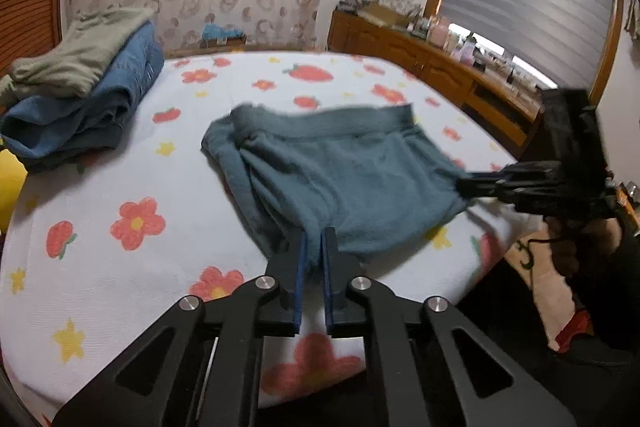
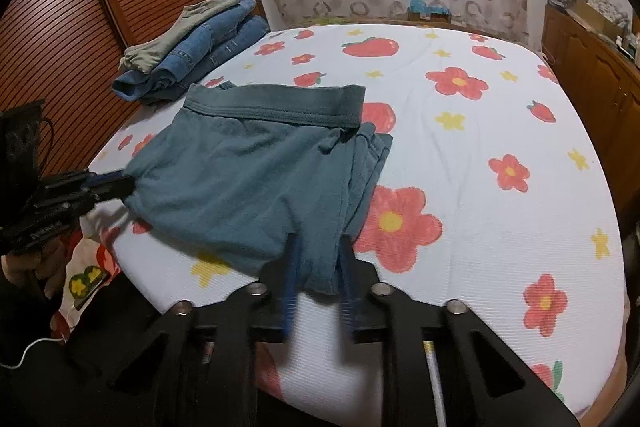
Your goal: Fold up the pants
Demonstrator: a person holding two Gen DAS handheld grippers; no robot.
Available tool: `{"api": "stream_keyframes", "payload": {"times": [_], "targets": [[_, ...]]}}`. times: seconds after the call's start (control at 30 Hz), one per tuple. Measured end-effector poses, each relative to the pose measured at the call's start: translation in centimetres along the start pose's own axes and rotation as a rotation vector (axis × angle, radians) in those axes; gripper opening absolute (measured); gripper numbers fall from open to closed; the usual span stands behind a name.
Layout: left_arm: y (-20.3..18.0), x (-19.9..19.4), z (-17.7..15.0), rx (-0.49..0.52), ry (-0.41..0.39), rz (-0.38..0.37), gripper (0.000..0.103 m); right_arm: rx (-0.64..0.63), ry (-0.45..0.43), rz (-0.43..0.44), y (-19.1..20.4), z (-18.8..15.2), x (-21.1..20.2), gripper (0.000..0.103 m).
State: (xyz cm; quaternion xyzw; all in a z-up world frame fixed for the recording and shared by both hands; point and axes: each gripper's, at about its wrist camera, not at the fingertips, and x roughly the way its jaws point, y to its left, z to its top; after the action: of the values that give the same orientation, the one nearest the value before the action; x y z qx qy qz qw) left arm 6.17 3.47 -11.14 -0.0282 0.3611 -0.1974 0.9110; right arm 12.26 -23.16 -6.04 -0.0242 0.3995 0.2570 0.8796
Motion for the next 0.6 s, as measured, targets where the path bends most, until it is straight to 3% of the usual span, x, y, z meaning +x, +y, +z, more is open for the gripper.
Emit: {"api": "stream_keyframes", "payload": {"times": [0.37,0.47,0.6], "targets": [[1.3,-1.2,-0.7,-0.039,0.012,0.064,0.006,0.026,-0.013,0.01,-0.2,-0.1,-0.6,0.012],[1.7,-1.1,-0.2,-0.046,0.007,0.081,0.008,0.021,-0.026,-0.003,0.0,0.1,-1.3,0.022],[2.1,-0.7,0.6,-0.042,-0.006,0.094,0.031,0.026,-0.056,-0.017,-0.3,1.0,-1.9,0.04]]}}
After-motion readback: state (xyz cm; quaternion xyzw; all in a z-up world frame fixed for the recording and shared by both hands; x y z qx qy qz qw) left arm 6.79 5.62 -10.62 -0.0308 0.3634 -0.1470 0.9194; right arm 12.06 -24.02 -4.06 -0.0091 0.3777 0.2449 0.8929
